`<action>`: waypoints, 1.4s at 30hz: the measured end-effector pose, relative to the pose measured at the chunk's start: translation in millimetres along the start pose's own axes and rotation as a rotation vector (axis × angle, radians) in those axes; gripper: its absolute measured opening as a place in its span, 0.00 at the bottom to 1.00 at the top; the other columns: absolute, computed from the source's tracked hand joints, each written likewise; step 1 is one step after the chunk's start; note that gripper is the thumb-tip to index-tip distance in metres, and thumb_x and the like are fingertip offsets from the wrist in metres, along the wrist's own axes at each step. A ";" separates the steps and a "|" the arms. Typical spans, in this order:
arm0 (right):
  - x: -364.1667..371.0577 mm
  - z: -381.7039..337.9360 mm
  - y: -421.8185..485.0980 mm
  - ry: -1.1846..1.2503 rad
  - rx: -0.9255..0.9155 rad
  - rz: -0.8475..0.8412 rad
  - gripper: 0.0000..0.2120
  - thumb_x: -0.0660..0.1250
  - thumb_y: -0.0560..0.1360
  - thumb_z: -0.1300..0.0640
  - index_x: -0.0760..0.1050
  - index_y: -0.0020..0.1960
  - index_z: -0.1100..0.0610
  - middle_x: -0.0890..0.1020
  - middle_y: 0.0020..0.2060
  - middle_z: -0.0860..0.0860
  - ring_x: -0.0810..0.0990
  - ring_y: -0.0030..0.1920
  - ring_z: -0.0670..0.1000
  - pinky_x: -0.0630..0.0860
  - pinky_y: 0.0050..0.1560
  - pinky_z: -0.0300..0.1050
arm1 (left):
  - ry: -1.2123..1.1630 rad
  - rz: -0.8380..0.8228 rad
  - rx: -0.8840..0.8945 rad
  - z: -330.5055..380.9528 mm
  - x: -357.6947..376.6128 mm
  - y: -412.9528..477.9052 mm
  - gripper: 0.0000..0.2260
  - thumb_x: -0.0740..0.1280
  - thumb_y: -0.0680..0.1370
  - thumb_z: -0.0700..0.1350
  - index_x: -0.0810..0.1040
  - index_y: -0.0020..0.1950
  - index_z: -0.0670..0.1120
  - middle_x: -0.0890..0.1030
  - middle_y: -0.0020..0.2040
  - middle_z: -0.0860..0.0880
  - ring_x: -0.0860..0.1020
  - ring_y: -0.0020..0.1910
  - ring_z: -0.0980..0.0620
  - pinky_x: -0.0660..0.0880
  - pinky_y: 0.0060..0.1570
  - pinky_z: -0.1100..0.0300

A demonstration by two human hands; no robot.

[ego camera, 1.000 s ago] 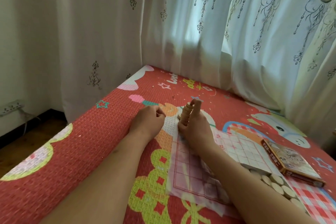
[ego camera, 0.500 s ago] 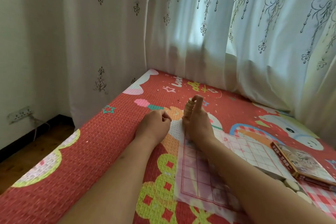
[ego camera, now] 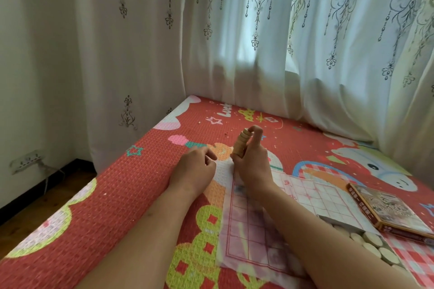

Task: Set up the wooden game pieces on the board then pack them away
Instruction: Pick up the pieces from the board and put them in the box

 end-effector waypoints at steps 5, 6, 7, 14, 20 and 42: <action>-44.9 -23.0 -10.9 0.375 0.287 -0.027 0.33 0.76 0.68 0.61 0.56 0.60 0.49 0.82 0.41 0.56 0.84 0.37 0.50 0.80 0.42 0.37 | 0.099 0.041 0.235 39.2 3.3 -17.9 0.27 0.68 0.76 0.49 0.63 0.73 0.54 0.68 0.64 0.51 0.75 0.55 0.53 0.78 0.48 0.58; -55.7 -28.6 -15.6 0.513 0.372 -0.062 0.35 0.78 0.66 0.61 0.57 0.61 0.49 0.83 0.44 0.58 0.85 0.40 0.53 0.82 0.46 0.45 | 0.099 0.059 0.289 49.0 3.5 -23.7 0.31 0.69 0.76 0.50 0.59 0.75 0.55 0.66 0.66 0.52 0.75 0.56 0.53 0.78 0.47 0.58; -69.4 -35.6 -21.3 0.662 0.456 -0.086 0.36 0.78 0.66 0.62 0.58 0.63 0.50 0.82 0.46 0.61 0.85 0.41 0.55 0.83 0.47 0.49 | 0.091 0.075 0.337 59.6 3.6 -29.5 0.34 0.70 0.75 0.51 0.56 0.76 0.56 0.65 0.67 0.52 0.75 0.57 0.54 0.77 0.46 0.60; -166.6 -39.2 -64.7 1.059 0.733 -0.243 0.32 0.76 0.68 0.64 0.63 0.65 0.59 0.81 0.54 0.63 0.85 0.44 0.54 0.82 0.39 0.45 | -0.118 0.007 0.464 137.9 24.5 -62.2 0.34 0.74 0.71 0.45 0.65 0.73 0.58 0.72 0.64 0.58 0.73 0.54 0.61 0.66 0.45 0.77; -210.9 -4.3 -88.8 1.063 0.736 -0.299 0.22 0.75 0.67 0.61 0.74 0.58 0.65 0.83 0.44 0.59 0.84 0.40 0.52 0.82 0.39 0.44 | -0.181 -0.122 0.393 178.5 64.9 -82.3 0.20 0.72 0.69 0.40 0.80 0.60 0.55 0.82 0.45 0.57 0.77 0.41 0.68 0.72 0.41 0.77; -245.4 77.1 -108.0 0.469 0.620 -0.234 0.06 0.73 0.72 0.59 0.81 0.48 0.59 0.85 0.42 0.55 0.85 0.41 0.50 0.81 0.39 0.40 | -0.737 -0.413 -0.131 171.9 118.0 -92.4 0.13 0.75 0.70 0.33 0.83 0.54 0.41 0.85 0.50 0.39 0.85 0.49 0.44 0.81 0.52 0.51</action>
Point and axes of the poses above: each hand's wrist, its own y-axis towards the middle knuckle, its own x-axis out of the palm, z = x × y, the point moved 1 cm from there along y, towards the middle knuckle
